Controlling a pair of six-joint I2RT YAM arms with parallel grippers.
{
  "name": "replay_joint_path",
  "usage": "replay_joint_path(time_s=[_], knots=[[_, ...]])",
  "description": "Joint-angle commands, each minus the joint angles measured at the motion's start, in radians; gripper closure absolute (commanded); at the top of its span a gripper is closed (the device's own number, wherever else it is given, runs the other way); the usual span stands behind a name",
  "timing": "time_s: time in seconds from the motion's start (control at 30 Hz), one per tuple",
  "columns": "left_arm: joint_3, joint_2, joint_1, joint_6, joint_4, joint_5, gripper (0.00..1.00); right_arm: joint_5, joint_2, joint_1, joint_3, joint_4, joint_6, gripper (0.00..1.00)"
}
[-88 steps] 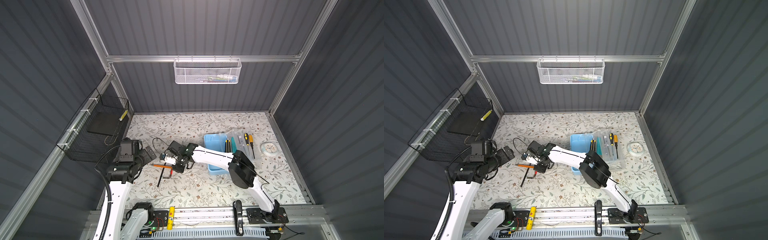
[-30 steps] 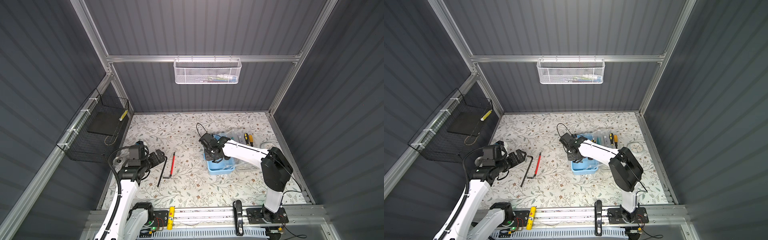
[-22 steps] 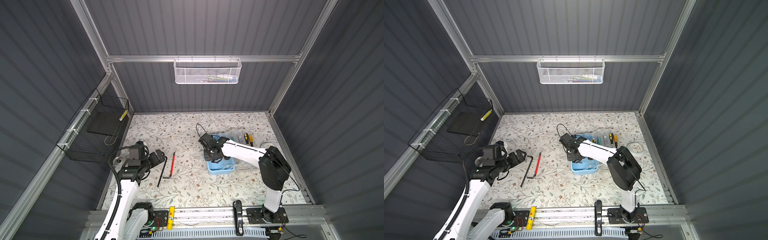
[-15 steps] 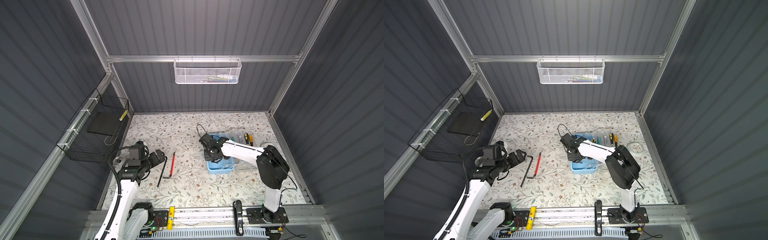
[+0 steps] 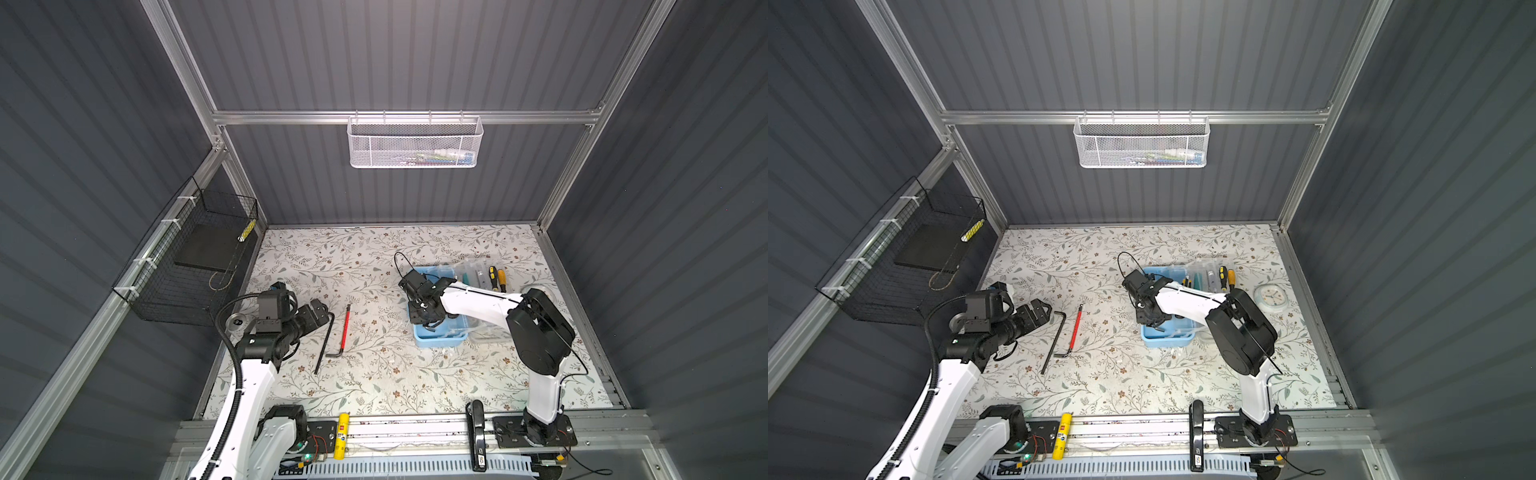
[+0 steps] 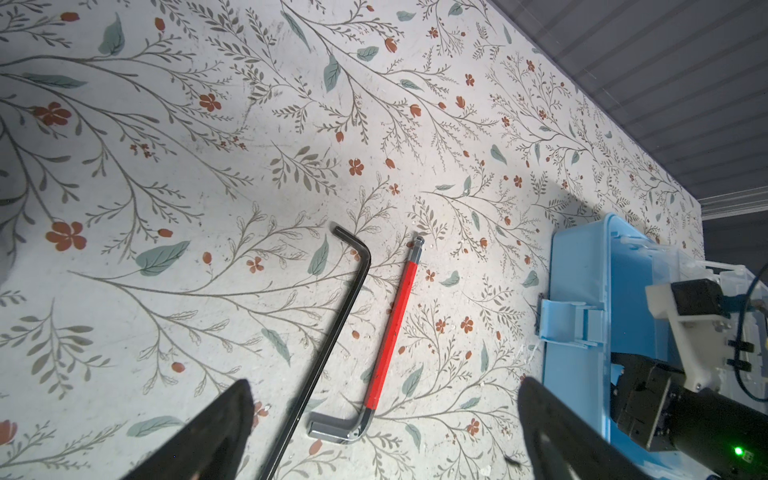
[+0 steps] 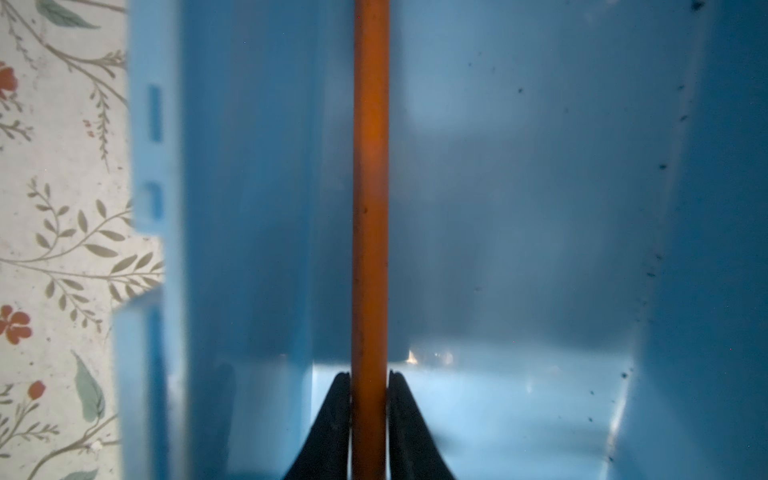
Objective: Pack the tool kit
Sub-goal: 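Lower the orange-handled hex key down into the blue box, then open the right gripper and reach it to the red-handled hex key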
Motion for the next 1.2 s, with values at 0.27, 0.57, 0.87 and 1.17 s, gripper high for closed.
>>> replay_joint_path(time_s=[0.27,0.57,0.87,1.17], knots=[[0.025,-0.004,0.007,0.008,-0.031,-0.046,0.01,0.012,-0.070,0.000,0.013,-0.036,-0.033,0.67],[0.035,0.016,0.007,0.011,-0.014,-0.060,0.00,0.057,-0.146,0.028,0.092,-0.064,-0.110,0.65],[0.037,0.007,0.007,0.015,-0.020,-0.066,0.01,-0.030,0.019,0.148,0.294,-0.036,-0.223,0.63],[0.035,-0.007,0.007,0.021,-0.027,-0.043,0.01,-0.155,0.300,0.255,0.593,-0.084,-0.290,0.56]])
